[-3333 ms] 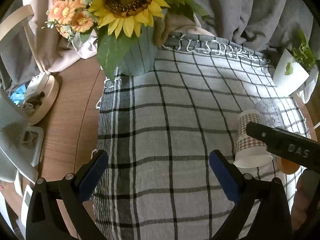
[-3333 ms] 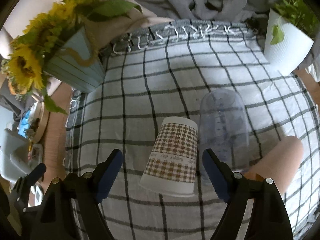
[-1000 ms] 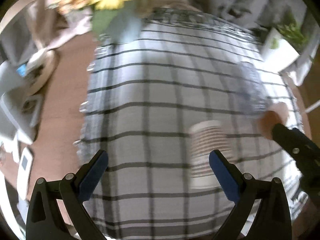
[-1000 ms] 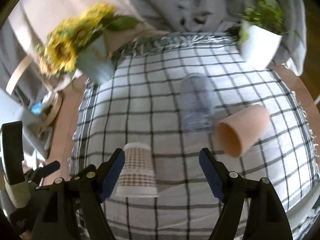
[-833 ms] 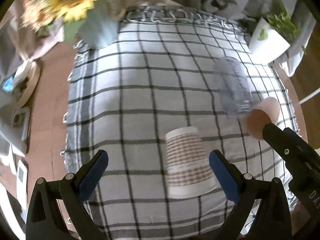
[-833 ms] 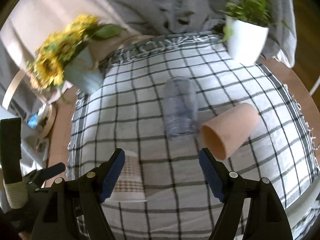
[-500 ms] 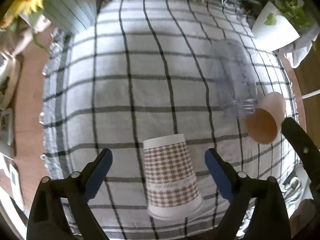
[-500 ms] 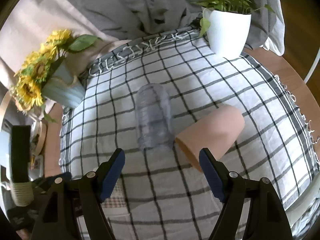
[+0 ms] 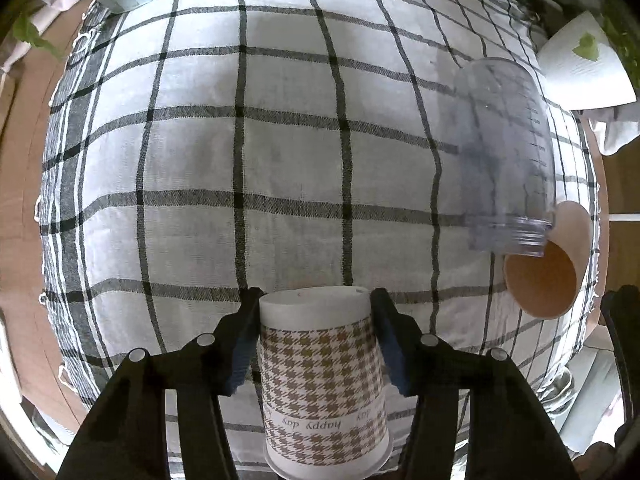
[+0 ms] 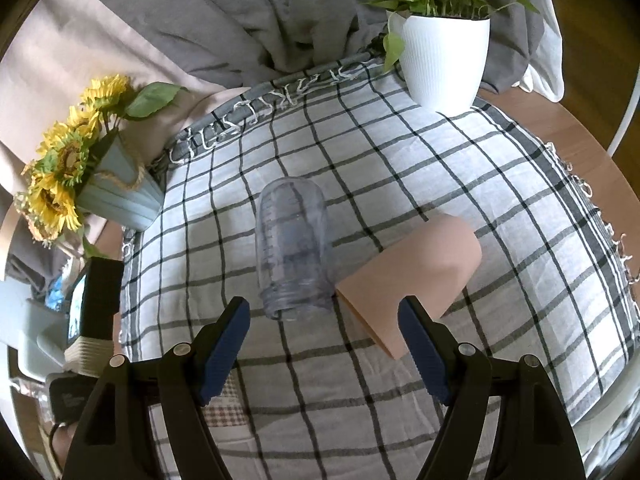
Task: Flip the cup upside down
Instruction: 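Rotate the paper cup with the left gripper so its mouth faces down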
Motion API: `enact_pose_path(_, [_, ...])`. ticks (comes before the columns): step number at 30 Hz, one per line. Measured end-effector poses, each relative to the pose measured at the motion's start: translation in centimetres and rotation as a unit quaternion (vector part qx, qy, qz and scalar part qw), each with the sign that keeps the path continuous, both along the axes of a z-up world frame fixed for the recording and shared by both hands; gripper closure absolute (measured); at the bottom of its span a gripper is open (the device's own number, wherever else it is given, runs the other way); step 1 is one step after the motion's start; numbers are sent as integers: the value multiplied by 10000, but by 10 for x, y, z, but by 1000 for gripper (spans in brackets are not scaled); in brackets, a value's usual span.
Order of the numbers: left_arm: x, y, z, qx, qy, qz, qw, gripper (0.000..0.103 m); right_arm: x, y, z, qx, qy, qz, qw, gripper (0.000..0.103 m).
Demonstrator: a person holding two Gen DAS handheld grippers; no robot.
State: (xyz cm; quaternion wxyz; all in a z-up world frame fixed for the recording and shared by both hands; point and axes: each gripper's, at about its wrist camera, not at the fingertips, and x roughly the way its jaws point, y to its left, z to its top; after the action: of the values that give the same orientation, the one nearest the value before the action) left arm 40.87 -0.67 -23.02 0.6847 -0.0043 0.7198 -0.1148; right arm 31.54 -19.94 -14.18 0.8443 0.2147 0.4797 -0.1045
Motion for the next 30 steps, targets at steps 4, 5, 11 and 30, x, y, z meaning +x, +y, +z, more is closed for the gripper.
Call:
enact_pose_path(4, [-8, 3, 13, -3, -291, 84, 9995, 50, -3, 0, 2, -23, -28, 75, 10000, 27])
enact_pose_path(5, [-11, 4, 19, -10, -385, 113, 9992, 50, -4, 1, 3, -23, -42, 83, 10000, 26])
enact_pose_path(11, [-38, 8, 42, -105, -862, 184, 9961, 50, -14, 5, 14, -91, -169, 265, 9995, 27])
enact_pose_path(30, [-123, 8, 65, -12, -1367, 337, 9900, 50, -57, 7, 15, -405, -157, 731, 9964, 27])
